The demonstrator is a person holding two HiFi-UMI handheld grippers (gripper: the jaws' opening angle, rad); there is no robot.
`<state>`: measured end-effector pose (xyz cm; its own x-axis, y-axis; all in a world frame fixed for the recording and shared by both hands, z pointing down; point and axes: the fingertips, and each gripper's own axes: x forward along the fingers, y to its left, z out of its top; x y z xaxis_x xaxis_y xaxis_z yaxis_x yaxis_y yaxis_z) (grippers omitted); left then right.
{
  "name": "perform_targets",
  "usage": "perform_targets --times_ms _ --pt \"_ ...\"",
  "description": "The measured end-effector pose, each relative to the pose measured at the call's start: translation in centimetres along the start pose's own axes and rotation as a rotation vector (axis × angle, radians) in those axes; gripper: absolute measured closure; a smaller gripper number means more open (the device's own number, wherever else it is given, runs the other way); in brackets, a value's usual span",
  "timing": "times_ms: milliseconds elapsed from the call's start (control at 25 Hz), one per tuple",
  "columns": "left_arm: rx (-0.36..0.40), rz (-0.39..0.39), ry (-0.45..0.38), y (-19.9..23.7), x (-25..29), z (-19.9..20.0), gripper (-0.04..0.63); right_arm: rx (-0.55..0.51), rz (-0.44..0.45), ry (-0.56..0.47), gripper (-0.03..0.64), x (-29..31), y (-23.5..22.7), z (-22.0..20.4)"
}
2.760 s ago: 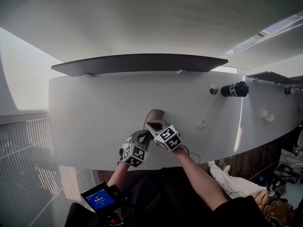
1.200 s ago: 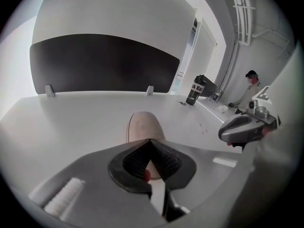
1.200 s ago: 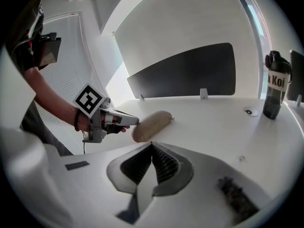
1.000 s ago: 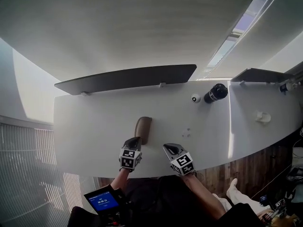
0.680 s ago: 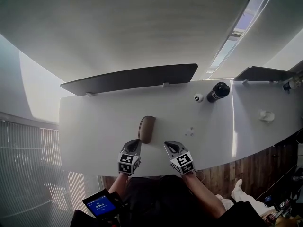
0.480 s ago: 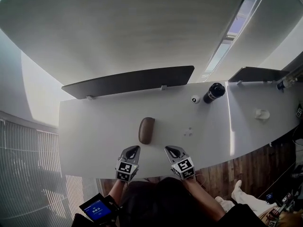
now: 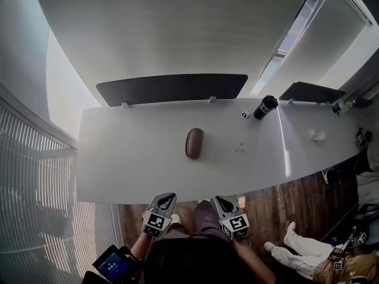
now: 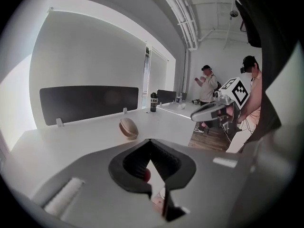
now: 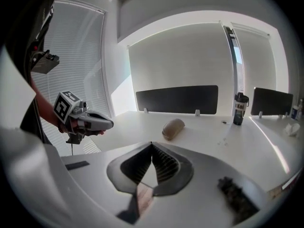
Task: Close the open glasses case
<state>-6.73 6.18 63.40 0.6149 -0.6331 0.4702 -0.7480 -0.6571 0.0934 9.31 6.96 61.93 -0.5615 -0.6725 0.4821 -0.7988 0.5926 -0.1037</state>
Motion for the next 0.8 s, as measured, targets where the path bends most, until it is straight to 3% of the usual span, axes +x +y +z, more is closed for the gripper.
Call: perform_targets --times_ms 160,280,360,520,680,800 --pt "-0.012 -0.002 0.008 -3.4 -3.4 -1.6 0.589 0.021 0.008 -0.025 0.611 -4.4 3.8 -1.4" --pt "0.012 -0.013 -0.017 -5.8 -3.0 -3.0 0.589 0.016 -0.001 -0.067 0.609 -7.2 5.0 -1.6" --pt "0.041 0.01 -0.03 -6.9 -4.2 -4.2 0.589 -0.001 0.055 -0.08 0.611 -7.6 7.1 -1.6" --pt "0.026 0.033 -0.006 -10.8 -7.9 -5.3 0.589 -0.02 0.152 -0.082 0.611 -9.5 11.2 -2.3" --pt "0.039 0.04 -0.004 -15.4 -9.8 -5.2 0.589 -0.039 0.213 -0.093 0.611 -12.9 12.1 -4.3" --pt "0.044 0.052 -0.025 -17.1 -10.1 -5.2 0.589 -0.041 0.2 -0.096 0.611 -14.3 11.3 -5.1"
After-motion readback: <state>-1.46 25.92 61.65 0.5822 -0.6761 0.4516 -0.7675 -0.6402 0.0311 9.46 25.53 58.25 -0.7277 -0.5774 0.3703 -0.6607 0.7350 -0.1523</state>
